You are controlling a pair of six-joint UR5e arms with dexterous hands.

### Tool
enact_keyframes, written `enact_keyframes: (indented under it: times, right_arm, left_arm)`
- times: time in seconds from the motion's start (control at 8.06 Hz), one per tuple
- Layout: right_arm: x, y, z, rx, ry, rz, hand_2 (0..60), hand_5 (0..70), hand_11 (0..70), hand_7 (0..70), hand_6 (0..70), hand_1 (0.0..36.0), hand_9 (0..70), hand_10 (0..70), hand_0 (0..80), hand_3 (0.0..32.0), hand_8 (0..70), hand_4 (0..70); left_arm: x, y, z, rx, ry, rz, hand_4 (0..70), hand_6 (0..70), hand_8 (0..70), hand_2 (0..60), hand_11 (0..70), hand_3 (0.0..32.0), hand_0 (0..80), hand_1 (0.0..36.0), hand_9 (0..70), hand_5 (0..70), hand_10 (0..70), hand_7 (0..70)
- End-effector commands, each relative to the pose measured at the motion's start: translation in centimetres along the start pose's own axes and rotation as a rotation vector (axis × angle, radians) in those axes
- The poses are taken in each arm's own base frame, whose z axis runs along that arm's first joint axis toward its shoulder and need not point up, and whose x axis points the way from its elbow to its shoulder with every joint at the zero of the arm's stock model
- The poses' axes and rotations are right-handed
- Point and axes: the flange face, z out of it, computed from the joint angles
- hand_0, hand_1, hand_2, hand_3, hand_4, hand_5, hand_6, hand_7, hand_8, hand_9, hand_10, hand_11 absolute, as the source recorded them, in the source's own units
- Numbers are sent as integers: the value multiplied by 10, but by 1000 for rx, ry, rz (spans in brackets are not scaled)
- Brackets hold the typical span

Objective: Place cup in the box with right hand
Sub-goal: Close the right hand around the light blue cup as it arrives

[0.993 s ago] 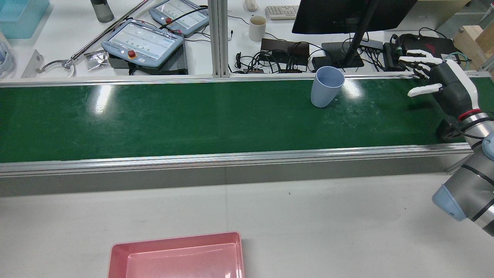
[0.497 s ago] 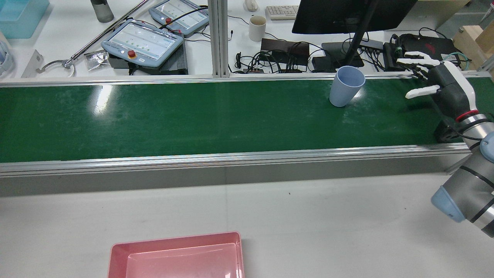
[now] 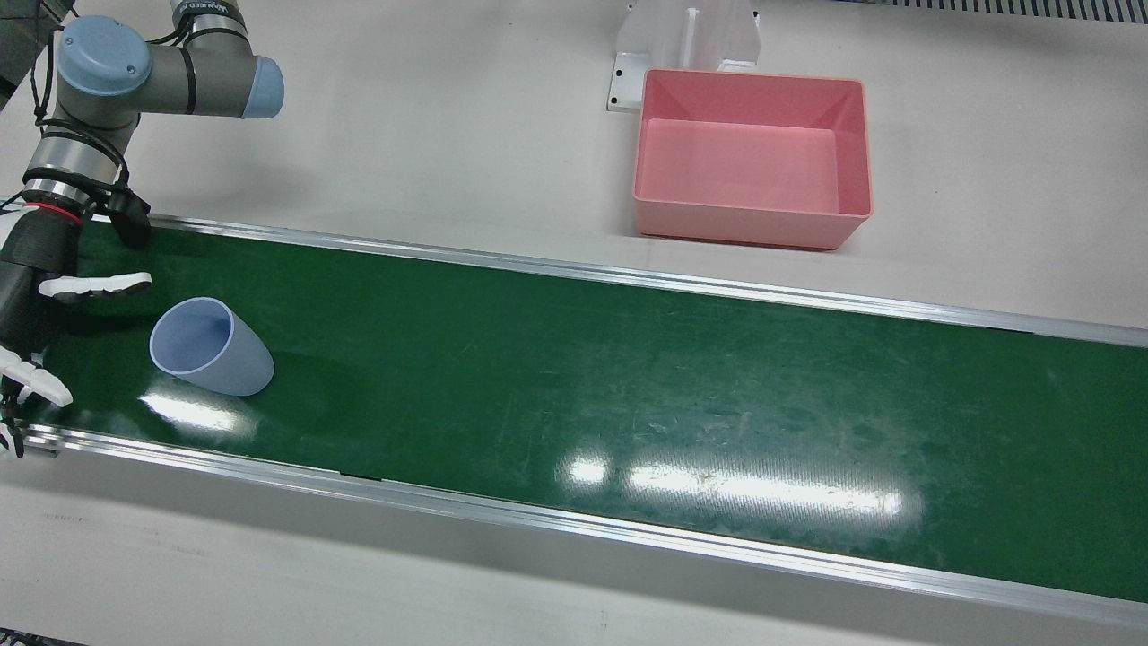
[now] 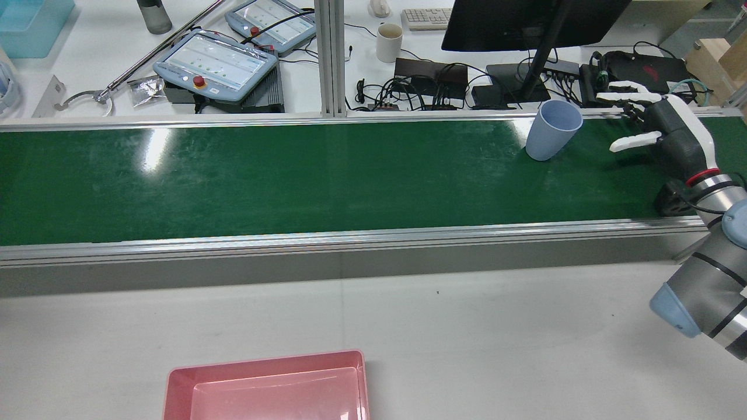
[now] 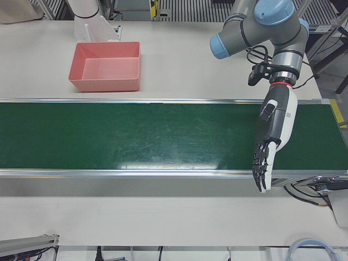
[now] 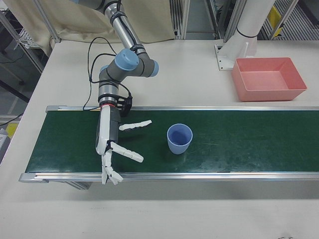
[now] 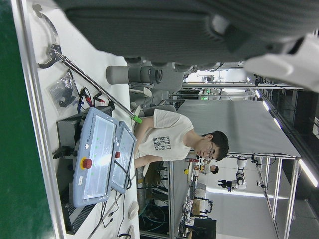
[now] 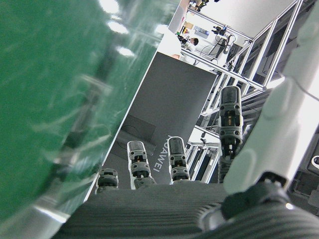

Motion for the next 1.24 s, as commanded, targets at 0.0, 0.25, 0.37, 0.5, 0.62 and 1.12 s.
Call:
enact_keyframes:
  times: [0.0, 0.25, 0.37, 0.5, 0.62, 1.12]
  right_arm:
    - [2, 1, 0, 0, 3, 1, 0, 47, 103, 325, 34, 30, 160, 69, 503, 320, 130, 355]
    - [2, 1, 0, 0, 3, 1, 0, 47, 104, 325, 35, 30, 161, 70, 503, 320, 130, 355]
    - [2, 1, 1, -2, 2, 1, 0, 47, 104, 325, 35, 31, 162, 69, 503, 320, 131, 357]
    - [2, 1, 1, -2, 2, 1, 0, 47, 104, 327, 35, 31, 164, 70, 503, 320, 132, 360]
    - [2, 1, 1, -2, 2, 3, 0, 47, 104, 329, 36, 31, 165, 70, 504, 320, 133, 362]
    - [1, 1, -1, 24, 6, -19, 0, 53, 144, 406, 60, 41, 215, 97, 511, 262, 156, 378]
  left_arm:
    - [0, 0, 0, 0, 0, 0, 0, 0, 0, 0, 0, 0, 0, 0, 0, 0, 0, 0]
    - [0, 0, 0, 0, 0, 0, 0, 0, 0, 0, 0, 0, 0, 0, 0, 0, 0, 0]
    - [0, 0, 0, 0, 0, 0, 0, 0, 0, 0, 0, 0, 0, 0, 0, 0, 0, 0]
    - [0, 0, 0, 0, 0, 0, 0, 0, 0, 0, 0, 0, 0, 0, 0, 0, 0, 0]
    - [0, 0, 0, 0, 0, 0, 0, 0, 0, 0, 0, 0, 0, 0, 0, 0, 0, 0]
    - [0, 0, 0, 0, 0, 0, 0, 0, 0, 0, 0, 0, 0, 0, 0, 0, 0, 0]
